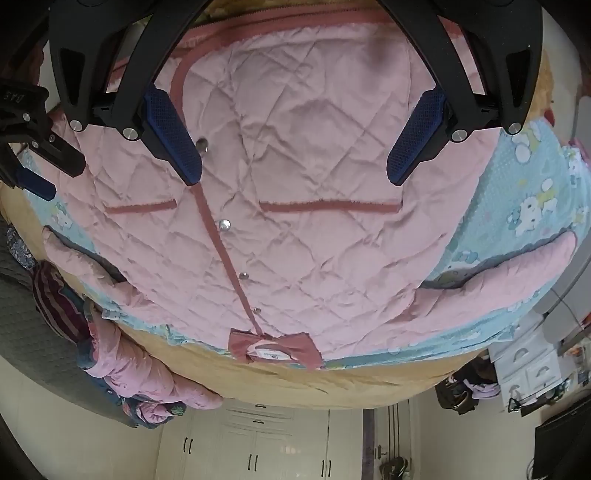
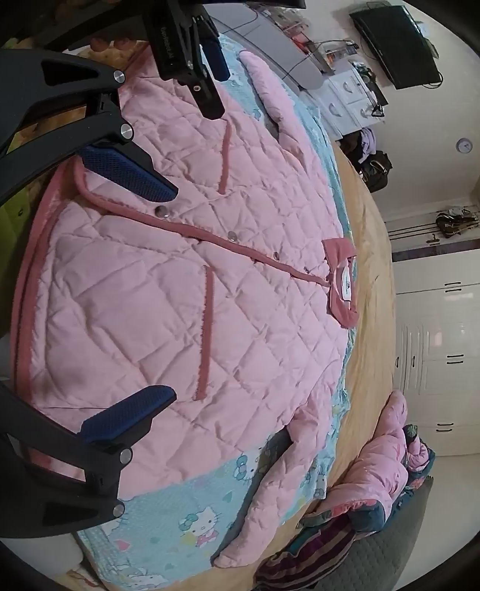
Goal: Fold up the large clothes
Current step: 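Move the right tool toward the jacket sleeve beside the right tool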
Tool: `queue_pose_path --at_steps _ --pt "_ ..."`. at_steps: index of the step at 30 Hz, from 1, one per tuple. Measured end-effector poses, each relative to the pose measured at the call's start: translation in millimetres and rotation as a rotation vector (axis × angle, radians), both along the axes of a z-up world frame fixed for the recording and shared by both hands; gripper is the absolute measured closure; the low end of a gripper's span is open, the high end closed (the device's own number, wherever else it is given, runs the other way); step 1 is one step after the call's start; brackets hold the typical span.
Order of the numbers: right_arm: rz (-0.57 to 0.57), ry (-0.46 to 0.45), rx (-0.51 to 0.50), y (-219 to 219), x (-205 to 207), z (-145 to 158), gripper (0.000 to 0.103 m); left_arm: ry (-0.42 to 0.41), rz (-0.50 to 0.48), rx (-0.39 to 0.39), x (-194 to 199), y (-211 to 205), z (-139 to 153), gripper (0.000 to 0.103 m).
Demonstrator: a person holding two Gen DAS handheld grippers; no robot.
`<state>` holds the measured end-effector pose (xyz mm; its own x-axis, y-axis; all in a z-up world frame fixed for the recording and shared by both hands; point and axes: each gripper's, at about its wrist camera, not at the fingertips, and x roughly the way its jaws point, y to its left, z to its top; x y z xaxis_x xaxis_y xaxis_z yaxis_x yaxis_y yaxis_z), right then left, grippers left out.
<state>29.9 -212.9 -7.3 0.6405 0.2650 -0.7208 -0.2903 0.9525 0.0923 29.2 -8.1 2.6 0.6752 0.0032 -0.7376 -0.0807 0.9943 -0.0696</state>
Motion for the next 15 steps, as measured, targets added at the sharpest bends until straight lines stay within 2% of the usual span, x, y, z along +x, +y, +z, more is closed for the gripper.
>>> queue_pose_path --at_steps 9,15 --pt "-0.002 0.012 0.050 -3 48 20 0.004 0.012 -0.016 -0.035 48 3 19 0.009" --pt "-0.026 -0.009 0.061 -5 84 36 0.004 -0.001 -0.016 -0.025 85 6 34 0.009"
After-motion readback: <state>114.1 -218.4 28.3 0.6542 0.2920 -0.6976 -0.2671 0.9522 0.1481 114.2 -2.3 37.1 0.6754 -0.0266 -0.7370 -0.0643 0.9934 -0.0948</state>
